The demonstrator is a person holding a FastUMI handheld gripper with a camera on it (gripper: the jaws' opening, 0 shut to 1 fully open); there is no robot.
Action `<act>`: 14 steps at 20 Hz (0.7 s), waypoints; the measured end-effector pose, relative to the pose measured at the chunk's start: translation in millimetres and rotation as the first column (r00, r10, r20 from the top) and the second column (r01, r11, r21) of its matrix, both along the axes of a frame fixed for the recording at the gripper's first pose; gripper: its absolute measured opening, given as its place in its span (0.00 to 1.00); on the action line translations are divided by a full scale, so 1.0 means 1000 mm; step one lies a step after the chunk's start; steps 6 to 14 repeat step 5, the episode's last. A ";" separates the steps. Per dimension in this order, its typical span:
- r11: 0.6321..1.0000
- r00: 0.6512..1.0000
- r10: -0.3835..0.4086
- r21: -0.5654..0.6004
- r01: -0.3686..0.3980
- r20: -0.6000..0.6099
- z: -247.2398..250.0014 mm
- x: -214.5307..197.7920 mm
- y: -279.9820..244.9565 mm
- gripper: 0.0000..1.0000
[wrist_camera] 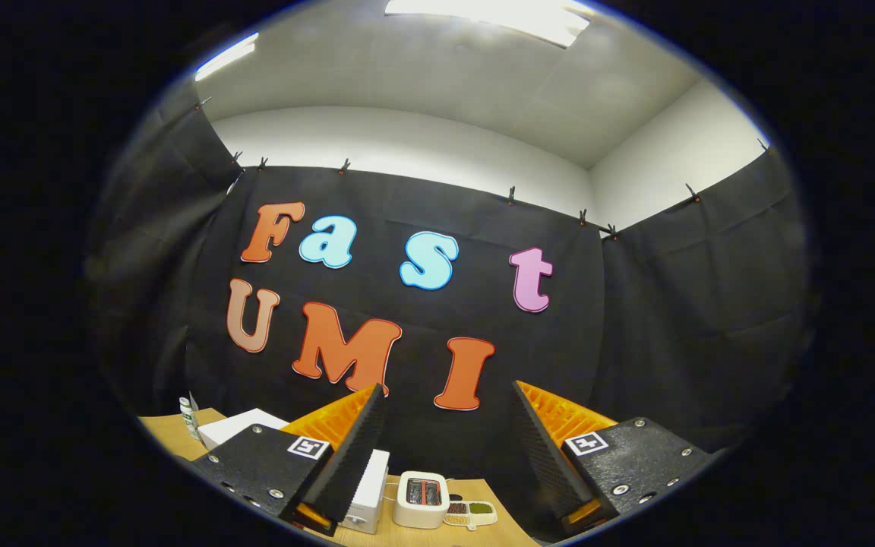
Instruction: Open the microwave, put the food inside, and close the microwave door.
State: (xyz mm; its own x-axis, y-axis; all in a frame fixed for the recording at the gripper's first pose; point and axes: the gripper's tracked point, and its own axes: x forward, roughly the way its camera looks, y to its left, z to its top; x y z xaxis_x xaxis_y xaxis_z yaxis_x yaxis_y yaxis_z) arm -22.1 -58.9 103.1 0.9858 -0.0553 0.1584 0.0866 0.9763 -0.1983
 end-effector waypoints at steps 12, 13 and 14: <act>1.000 1.000 -0.004 0.007 0.004 0.025 0.010 -0.006 -0.003 0.97; 1.000 1.000 -0.004 0.007 0.004 0.025 0.010 -0.006 -0.003 0.97; 1.000 1.000 -0.004 0.007 0.004 0.025 0.010 -0.006 -0.003 0.97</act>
